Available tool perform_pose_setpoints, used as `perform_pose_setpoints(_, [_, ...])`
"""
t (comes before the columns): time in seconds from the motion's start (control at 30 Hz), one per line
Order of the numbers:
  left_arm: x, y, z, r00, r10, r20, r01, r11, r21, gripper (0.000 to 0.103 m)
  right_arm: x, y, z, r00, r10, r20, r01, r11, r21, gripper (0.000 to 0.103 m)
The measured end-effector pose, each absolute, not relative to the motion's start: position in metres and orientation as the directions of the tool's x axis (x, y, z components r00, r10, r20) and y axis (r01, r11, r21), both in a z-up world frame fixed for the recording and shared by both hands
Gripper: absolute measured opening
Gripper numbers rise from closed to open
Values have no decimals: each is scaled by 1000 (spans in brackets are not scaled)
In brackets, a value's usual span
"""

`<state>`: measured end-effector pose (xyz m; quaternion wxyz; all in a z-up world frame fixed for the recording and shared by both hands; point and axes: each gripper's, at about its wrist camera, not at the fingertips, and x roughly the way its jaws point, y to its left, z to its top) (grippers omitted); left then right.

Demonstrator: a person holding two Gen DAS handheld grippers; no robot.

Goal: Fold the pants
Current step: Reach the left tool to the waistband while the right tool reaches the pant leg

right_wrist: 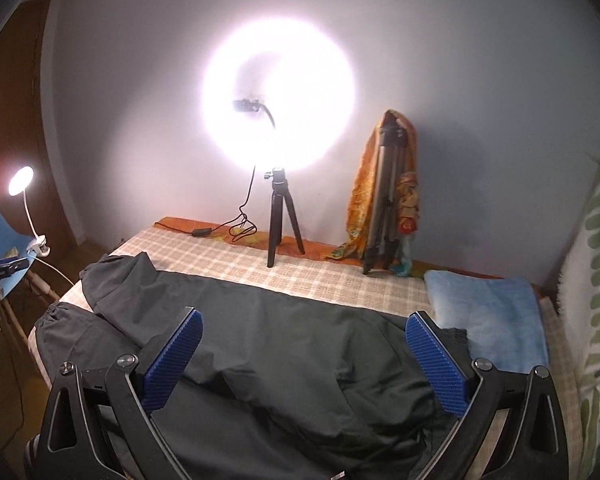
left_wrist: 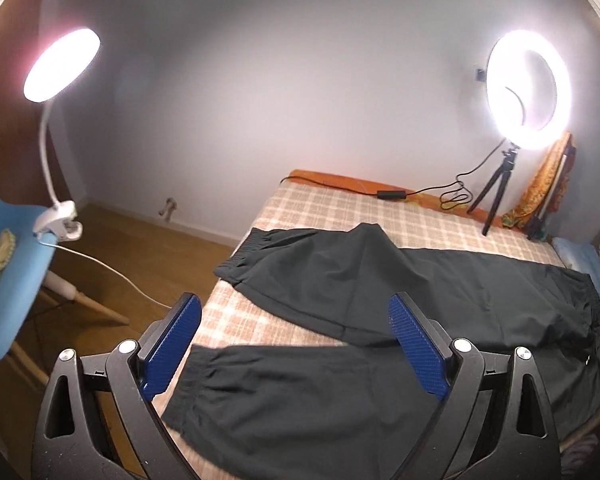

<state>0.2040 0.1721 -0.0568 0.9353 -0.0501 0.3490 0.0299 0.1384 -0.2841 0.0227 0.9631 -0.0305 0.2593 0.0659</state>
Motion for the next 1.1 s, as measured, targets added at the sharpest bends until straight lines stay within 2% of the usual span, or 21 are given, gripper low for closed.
perform_pose_setpoints(0.4, [314, 192, -97, 661, 21, -750, -125, 989, -82, 89, 246, -257, -13, 787, 172, -593, -261, 963, -66, 99])
perform_pose_setpoints(0.6, [358, 201, -117, 619, 5, -785, -136, 985, -102, 89, 294, -239, -44, 724, 214, -656, -338, 939, -68, 93])
perform_pose_setpoints(0.73, [386, 210, -126, 600, 4, -800, -153, 982, -110, 85, 333, -223, -69, 680, 221, -699, -383, 920, -83, 90])
perform_pose_setpoints(1.1, [435, 233, -167, 532, 48, -845, -224, 971, -87, 82, 418, -210, -136, 581, 230, -781, -410, 911, -38, 90])
